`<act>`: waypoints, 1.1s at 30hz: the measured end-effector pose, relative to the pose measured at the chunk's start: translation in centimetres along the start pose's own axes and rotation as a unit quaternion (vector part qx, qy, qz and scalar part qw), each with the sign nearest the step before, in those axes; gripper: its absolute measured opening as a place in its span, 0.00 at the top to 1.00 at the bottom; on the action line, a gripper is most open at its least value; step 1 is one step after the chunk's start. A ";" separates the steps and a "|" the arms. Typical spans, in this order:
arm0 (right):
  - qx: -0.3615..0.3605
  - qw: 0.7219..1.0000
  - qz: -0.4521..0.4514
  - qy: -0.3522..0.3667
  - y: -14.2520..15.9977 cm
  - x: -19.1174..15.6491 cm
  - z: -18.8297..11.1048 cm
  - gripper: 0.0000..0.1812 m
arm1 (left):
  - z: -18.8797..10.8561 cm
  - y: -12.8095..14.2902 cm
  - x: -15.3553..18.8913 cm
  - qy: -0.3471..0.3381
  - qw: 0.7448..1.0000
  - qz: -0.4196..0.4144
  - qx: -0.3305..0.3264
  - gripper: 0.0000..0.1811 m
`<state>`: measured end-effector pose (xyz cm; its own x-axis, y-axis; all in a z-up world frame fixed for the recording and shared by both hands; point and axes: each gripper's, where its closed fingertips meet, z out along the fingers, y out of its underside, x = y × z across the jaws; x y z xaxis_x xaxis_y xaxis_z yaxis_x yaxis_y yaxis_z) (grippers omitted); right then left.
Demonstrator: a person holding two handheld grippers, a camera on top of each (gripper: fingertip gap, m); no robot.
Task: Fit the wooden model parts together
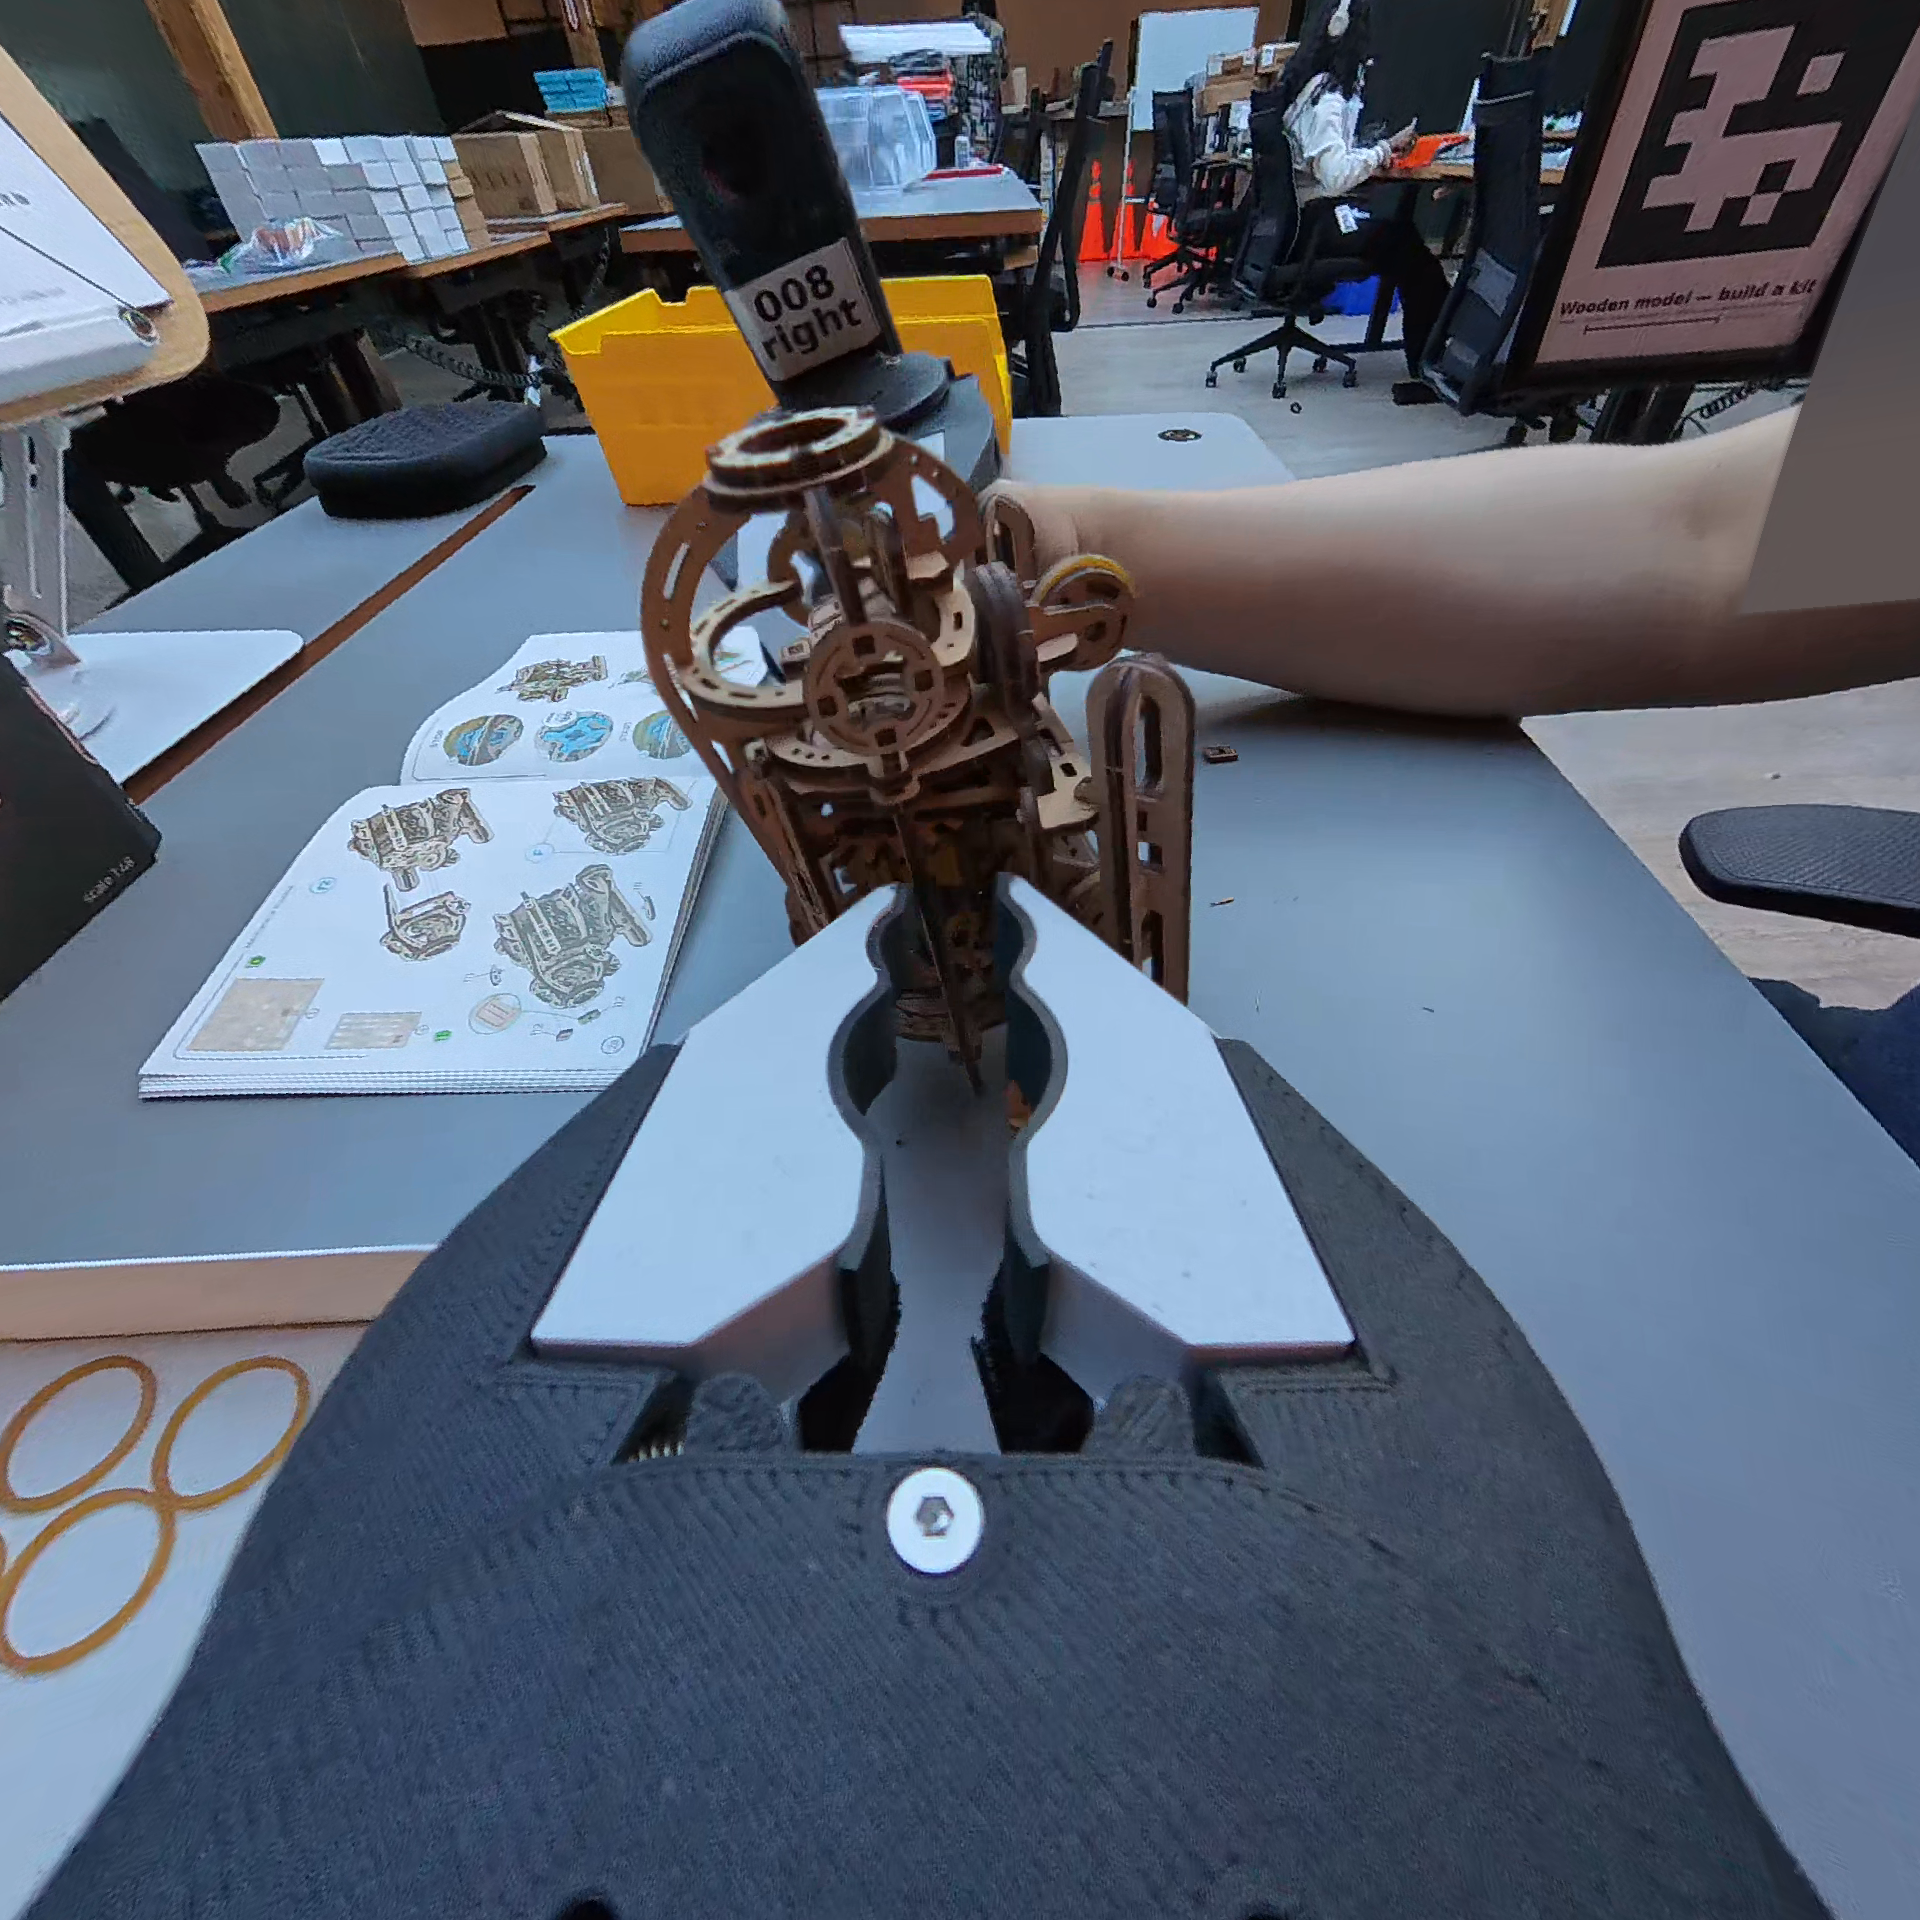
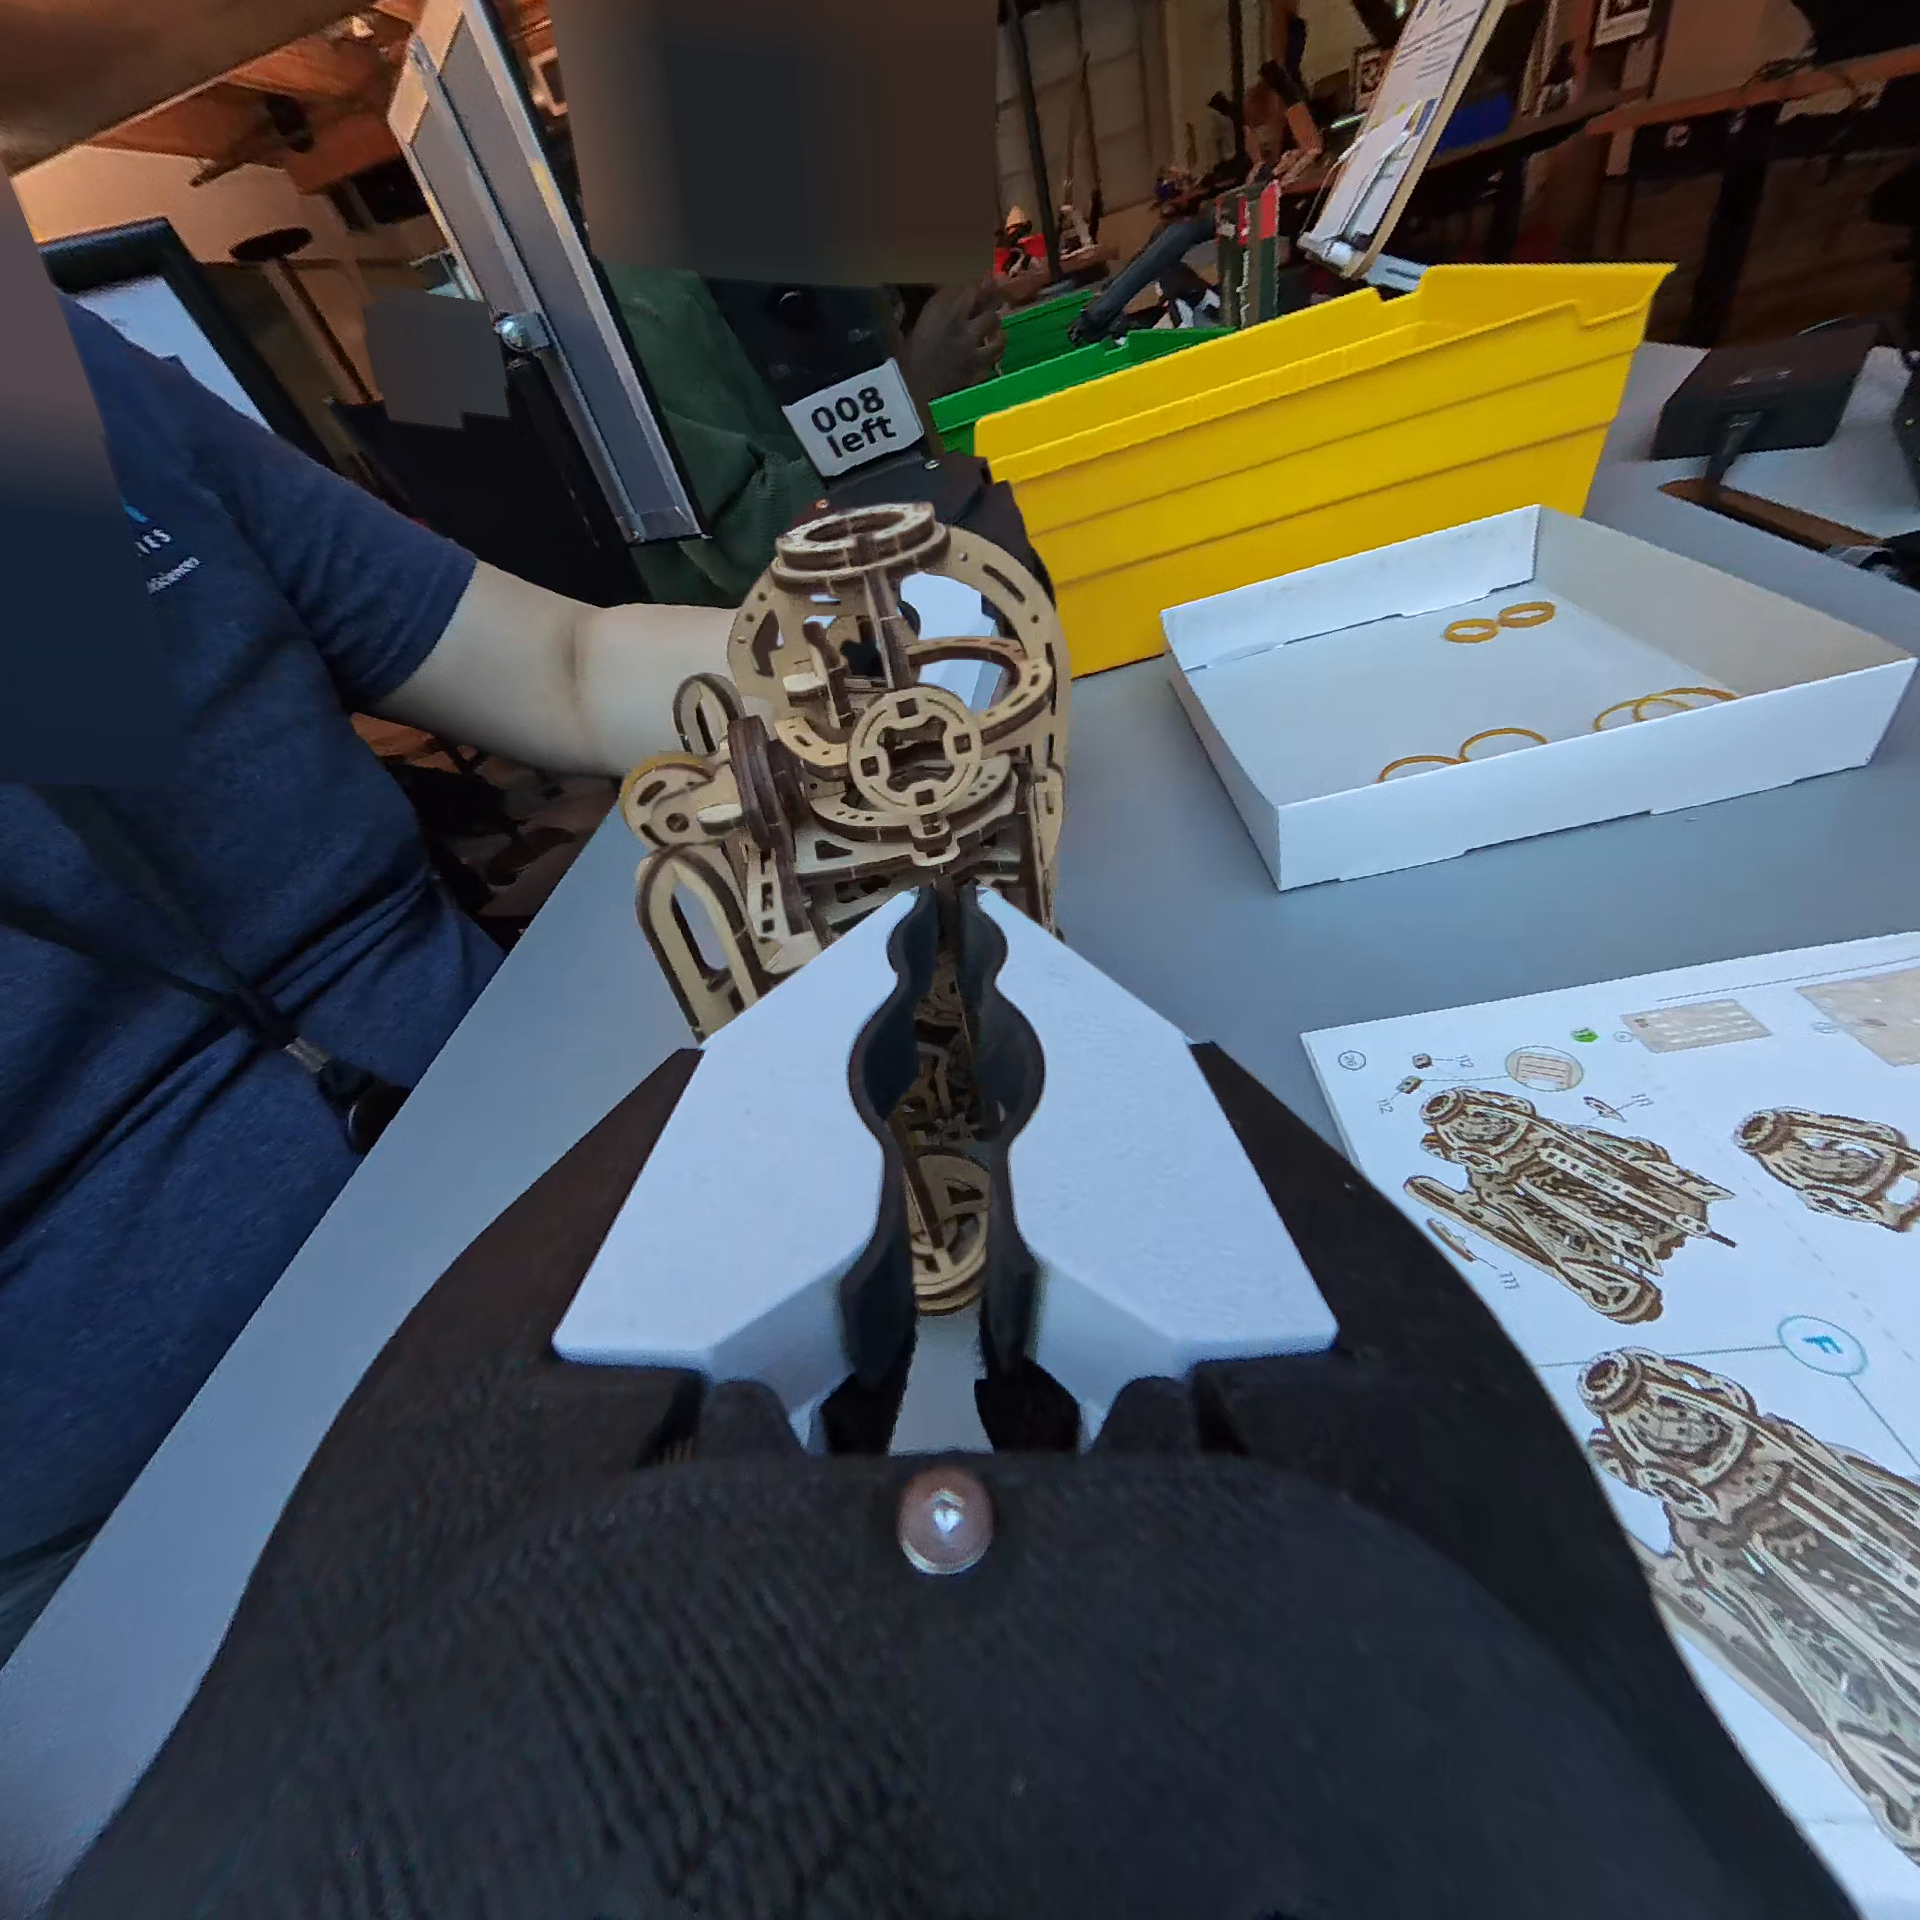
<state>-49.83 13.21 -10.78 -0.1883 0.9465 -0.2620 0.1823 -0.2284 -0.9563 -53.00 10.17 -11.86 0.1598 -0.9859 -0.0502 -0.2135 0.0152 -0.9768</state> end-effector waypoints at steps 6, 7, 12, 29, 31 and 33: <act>-0.024 0.999 0.010 -0.036 1.0 0.1 0.7 0.99 | 0.6 0.7 0.4 0.003 1.000 -0.006 -0.004 0.98; -0.021 0.999 0.006 -0.033 1.0 0.1 0.7 0.99 | 0.5 0.7 0.3 -0.003 1.000 -0.006 0.000 0.98; -0.021 1.000 0.001 0.015 0.7 0.8 0.1 0.90 | 0.6 0.7 0.2 -0.023 1.000 -0.011 -0.003 0.98; 0.091 0.887 0.000 0.453 -1.1 -9.9 -3.7 0.81 | 2.0 -1.5 1.9 -0.149 0.985 -0.056 -0.058 1.00; 0.096 0.869 -0.029 0.485 -1.5 -10.4 -3.4 0.78 | 2.3 -1.5 2.3 -0.159 0.984 -0.048 -0.064 1.00; 0.078 0.846 -0.072 0.522 -1.9 -10.2 -3.4 0.78 | 2.7 -1.7 2.7 -0.166 0.983 -0.044 -0.067 1.00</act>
